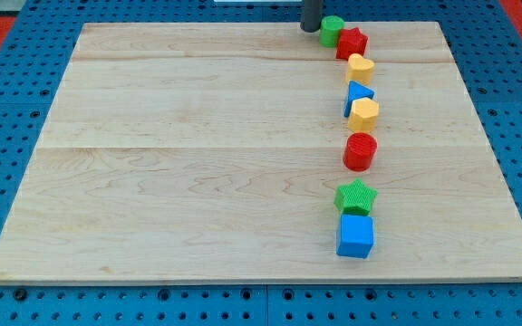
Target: Move the green circle closer to the red star
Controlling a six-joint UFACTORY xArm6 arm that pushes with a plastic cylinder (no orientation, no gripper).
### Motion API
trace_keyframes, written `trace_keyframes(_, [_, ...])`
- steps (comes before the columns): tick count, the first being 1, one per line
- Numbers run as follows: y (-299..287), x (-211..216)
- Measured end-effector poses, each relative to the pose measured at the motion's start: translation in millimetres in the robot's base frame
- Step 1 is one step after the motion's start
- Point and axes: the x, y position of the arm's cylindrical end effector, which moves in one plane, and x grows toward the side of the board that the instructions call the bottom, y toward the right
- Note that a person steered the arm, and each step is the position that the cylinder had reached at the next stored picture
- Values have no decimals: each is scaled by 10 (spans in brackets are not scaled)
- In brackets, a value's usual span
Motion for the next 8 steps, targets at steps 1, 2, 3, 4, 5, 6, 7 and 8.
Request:
trace_keyframes(1, [-13,177])
trace_keyframes(2, [-13,295])
trace_keyframes(3, [20,227])
trace_keyframes(4, [30,148])
trace_keyframes(5, [140,142])
trace_keyframes(6, [228,124])
trace_keyframes(7, [338,79])
trace_keyframes(8, [369,79])
